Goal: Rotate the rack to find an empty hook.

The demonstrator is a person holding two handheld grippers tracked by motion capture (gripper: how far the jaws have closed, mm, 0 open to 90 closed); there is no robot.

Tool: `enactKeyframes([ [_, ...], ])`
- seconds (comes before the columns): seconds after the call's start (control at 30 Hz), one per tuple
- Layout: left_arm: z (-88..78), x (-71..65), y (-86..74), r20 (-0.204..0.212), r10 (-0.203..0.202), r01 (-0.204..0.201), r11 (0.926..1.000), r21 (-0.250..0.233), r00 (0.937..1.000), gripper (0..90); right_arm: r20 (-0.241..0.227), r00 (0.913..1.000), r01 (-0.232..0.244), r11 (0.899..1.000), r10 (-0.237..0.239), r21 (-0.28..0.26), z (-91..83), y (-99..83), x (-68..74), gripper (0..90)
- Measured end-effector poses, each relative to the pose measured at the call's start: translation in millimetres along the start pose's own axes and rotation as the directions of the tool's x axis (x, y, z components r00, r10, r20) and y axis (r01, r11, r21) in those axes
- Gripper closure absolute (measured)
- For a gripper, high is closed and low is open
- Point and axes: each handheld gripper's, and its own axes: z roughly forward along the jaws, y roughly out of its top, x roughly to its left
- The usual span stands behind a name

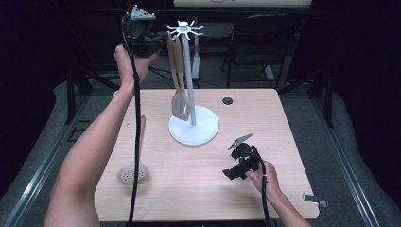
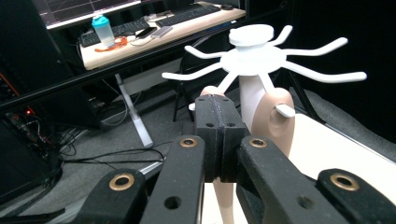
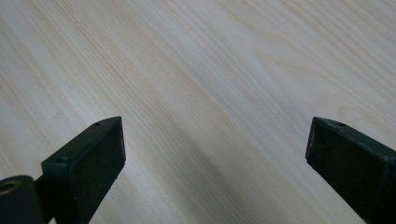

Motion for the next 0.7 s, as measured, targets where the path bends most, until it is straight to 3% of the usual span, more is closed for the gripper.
enactKeyframes([
  [0.3, 7.1, 6.7, 2.6, -0.008, -0.02, 0.02, 0.9997, 0.011, 0.9998, 90.0, -0.003, 1.0, 0.0, 1.0, 0.0, 0.002, 0.4, -0.1, -0.4, 4.4],
  [0.7, 16.4, 13.1, 5.0, -0.018, -0.016, 0.017, 0.9993, 0.032, 0.9997, 90.0, -0.004, 1.0, 0.001, 1.0, -0.001, 0.001, 0.7, -0.1, -0.3, 4.5],
])
